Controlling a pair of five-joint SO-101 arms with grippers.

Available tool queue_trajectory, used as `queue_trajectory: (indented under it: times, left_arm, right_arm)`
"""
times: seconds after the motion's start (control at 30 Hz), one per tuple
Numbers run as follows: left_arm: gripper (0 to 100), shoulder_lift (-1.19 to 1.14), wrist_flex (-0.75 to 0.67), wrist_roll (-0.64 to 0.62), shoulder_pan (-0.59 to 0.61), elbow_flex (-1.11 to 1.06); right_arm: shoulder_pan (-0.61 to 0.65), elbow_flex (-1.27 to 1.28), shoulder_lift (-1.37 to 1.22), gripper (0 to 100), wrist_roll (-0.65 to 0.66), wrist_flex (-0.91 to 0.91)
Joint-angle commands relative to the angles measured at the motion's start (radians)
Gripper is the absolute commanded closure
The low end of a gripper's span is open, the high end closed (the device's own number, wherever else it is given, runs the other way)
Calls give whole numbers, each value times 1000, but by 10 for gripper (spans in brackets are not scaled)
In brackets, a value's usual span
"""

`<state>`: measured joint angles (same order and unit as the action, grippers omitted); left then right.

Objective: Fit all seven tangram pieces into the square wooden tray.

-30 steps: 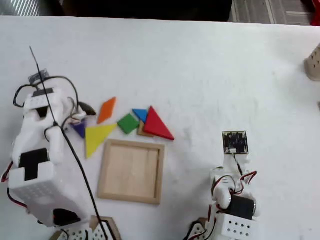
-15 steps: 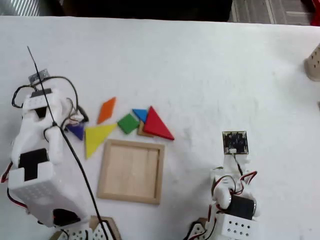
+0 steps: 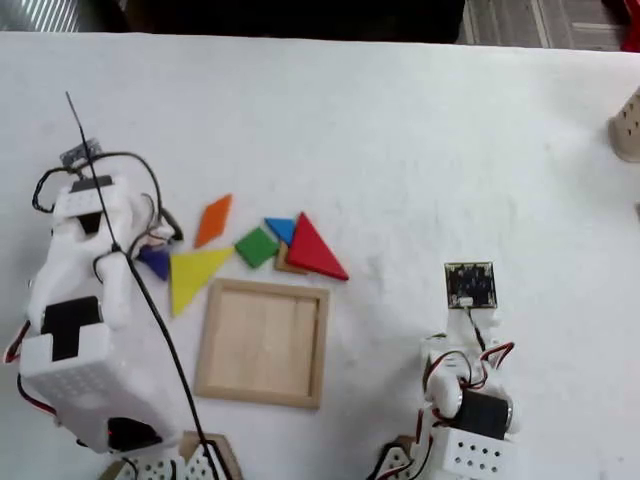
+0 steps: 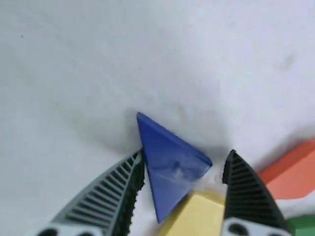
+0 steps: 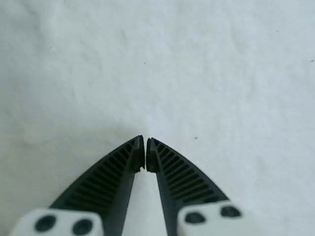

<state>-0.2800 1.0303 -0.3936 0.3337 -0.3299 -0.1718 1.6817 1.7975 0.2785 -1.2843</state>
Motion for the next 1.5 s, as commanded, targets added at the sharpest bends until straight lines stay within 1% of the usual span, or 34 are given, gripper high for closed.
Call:
queue_trajectory:
  times: [0.0, 0.07, 0.13, 0.17, 0.23, 0.3, 0.53, 0.7, 1.0, 1.07, 1.1, 1.2, 1.3, 1.37, 1.47]
  left_arm:
    - [782, 7, 34, -5, -48, 41]
    - [862, 7, 40, -5, -73, 41]
    - [963, 5, 40, -3, -91, 41]
    - [990, 5, 40, -3, -94, 41]
    - [942, 5, 40, -3, -96, 41]
    - [927, 5, 40, -3, -96, 41]
    - [978, 8, 40, 0, -97, 51]
    - [980, 50, 75, 132, -107, 57]
    - [979, 222, 89, 132, -101, 46]
    - [955, 223, 81, 127, -101, 48]
    - [930, 223, 75, 106, -101, 48]
    - [815, 223, 60, 21, -87, 48]
    - [714, 223, 66, -3, -79, 48]
    - [688, 223, 68, -3, -77, 46]
    - [688, 222, 60, -9, -61, 46]
  right_arm:
    - [-10, 2, 4, 981, 11, 18]
    - [-10, 2, 4, 981, 11, 18]
    - [-10, 2, 4, 981, 11, 18]
    - [-10, 2, 4, 981, 11, 18]
    - [-10, 2, 4, 981, 11, 18]
    - [-10, 2, 4, 981, 11, 18]
    - [-10, 2, 4, 981, 11, 18]
    - [-10, 2, 4, 981, 11, 18]
    - [-10, 2, 4, 981, 11, 18]
    - [-10, 2, 4, 981, 11, 18]
    - [-10, 2, 4, 981, 11, 18]
    - [-10, 2, 4, 981, 11, 18]
    - [-10, 2, 4, 981, 11, 18]
    - [-10, 2, 4, 981, 11, 18]
    - [-10, 2, 4, 981, 11, 18]
